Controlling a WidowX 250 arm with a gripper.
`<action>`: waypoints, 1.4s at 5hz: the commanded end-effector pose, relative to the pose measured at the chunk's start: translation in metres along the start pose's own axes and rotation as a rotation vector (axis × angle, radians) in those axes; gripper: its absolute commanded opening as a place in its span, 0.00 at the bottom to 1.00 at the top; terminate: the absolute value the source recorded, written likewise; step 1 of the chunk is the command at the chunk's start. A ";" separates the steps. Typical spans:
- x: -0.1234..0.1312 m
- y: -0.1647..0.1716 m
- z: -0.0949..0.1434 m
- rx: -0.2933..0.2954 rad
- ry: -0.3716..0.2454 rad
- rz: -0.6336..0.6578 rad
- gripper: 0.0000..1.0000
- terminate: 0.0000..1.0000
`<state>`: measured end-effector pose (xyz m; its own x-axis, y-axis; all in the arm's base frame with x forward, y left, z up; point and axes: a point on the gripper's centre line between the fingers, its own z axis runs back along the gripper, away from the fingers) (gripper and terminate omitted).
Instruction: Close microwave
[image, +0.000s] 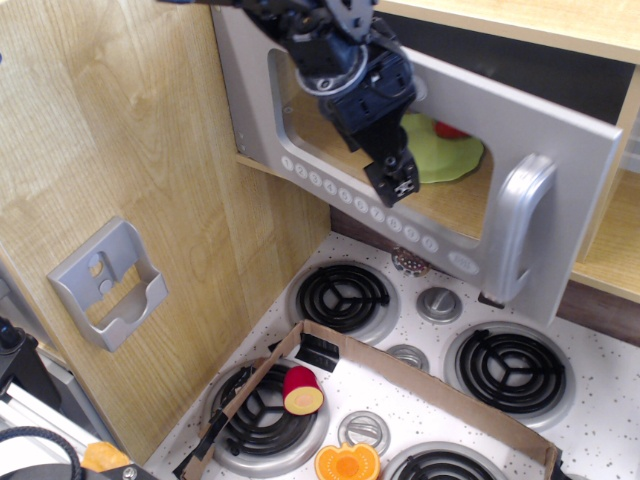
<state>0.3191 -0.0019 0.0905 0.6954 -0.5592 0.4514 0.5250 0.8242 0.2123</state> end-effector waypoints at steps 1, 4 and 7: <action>0.034 0.012 0.007 0.058 -0.114 -0.034 1.00 0.00; 0.049 0.014 0.011 0.114 -0.191 -0.049 1.00 0.00; 0.050 0.013 0.012 0.107 -0.177 -0.047 1.00 0.00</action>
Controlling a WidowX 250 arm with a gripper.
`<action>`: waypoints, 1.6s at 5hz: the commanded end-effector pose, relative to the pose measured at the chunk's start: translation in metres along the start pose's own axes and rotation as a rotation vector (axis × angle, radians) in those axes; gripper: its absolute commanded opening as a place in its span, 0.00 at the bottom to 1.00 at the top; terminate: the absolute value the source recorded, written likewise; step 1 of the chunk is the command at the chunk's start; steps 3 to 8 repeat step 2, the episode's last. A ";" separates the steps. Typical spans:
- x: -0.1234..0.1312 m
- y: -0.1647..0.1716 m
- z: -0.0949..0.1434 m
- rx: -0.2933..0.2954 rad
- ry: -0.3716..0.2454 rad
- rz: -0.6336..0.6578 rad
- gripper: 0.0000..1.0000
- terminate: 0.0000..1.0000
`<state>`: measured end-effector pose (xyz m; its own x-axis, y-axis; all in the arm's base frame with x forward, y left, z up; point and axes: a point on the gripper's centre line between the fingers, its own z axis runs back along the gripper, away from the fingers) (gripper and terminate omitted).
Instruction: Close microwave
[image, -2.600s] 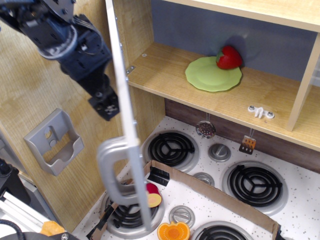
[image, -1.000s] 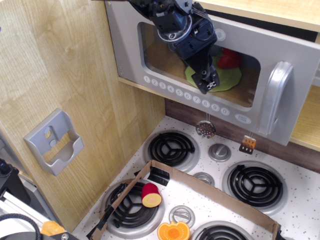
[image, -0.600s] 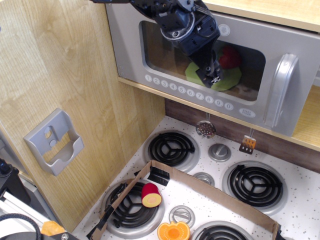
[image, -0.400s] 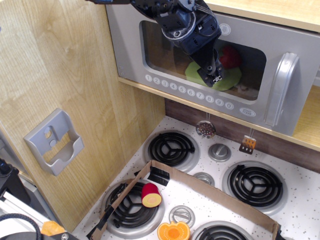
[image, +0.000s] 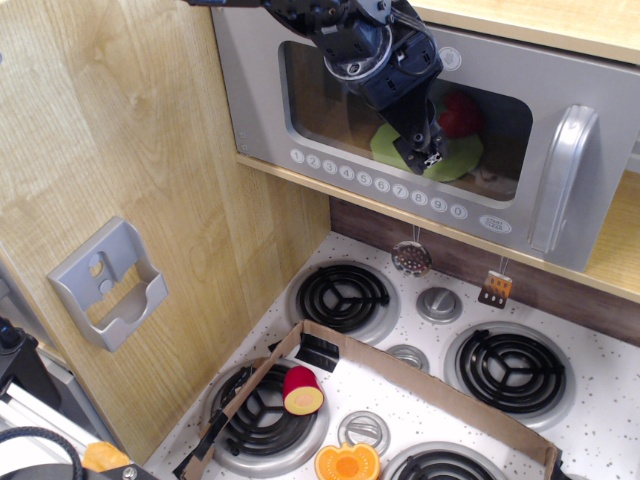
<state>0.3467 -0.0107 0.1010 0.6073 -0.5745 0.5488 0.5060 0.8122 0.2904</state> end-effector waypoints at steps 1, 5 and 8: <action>0.023 0.006 0.014 0.032 -0.049 -0.014 1.00 0.00; 0.023 0.006 0.014 0.032 -0.049 -0.014 1.00 1.00; 0.023 0.006 0.014 0.032 -0.049 -0.014 1.00 1.00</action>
